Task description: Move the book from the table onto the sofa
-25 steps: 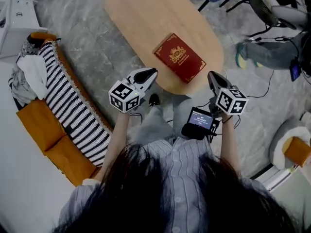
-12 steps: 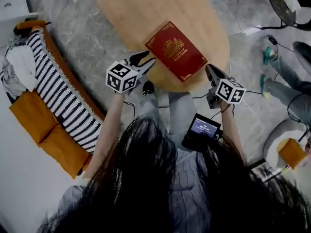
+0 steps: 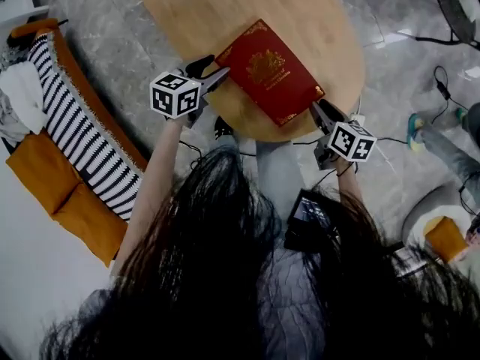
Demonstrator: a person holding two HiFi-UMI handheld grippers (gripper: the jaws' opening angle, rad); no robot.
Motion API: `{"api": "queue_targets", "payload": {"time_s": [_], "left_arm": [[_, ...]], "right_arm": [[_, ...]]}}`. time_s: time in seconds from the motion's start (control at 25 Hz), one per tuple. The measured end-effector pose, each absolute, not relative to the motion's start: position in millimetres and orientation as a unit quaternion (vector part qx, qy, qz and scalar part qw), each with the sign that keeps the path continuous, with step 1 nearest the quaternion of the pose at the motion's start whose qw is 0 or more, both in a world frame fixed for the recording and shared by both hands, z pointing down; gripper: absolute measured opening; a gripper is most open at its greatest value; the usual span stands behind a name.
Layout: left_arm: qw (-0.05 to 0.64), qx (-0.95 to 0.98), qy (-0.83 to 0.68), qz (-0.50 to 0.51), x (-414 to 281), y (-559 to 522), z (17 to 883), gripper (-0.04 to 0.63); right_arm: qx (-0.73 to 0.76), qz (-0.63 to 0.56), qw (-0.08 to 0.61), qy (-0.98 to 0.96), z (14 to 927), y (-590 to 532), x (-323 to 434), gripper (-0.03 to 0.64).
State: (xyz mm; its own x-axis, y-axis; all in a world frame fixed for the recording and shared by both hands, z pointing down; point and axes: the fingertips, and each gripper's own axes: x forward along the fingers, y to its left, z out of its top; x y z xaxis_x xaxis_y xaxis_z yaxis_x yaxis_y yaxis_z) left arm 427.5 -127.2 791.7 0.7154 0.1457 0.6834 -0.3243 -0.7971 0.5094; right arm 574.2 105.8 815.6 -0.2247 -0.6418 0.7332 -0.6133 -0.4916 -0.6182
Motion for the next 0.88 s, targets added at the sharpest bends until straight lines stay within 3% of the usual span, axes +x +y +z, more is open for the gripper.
{"api": "queue_targets", "payload": {"time_s": [0.12, 0.24, 0.44, 0.8, 0.88], "left_arm": [[0.314, 0.864, -0.057, 0.39, 425, -134, 806, 0.232], [0.325, 0.858, -0.05, 0.395, 430, -137, 816, 0.238], [0.303, 0.857, -0.018, 0.417, 441, -131, 820, 0.241], [0.32, 0.841, 0.008, 0.436, 446, -126, 830, 0.247], [0.313, 0.839, 0.005, 0.445, 448, -124, 831, 0.247]], "right_arm": [[-0.624, -0.602, -0.009, 0.497, 831, 111, 571, 0.211], [-0.61, -0.617, 0.004, 0.497, 838, 107, 564, 0.23], [-0.615, -0.638, 0.096, 0.453, 839, 88, 561, 0.235], [-0.631, -0.634, 0.099, 0.437, 843, 85, 562, 0.233], [-0.63, -0.644, 0.104, 0.42, 842, 88, 565, 0.205]]}}
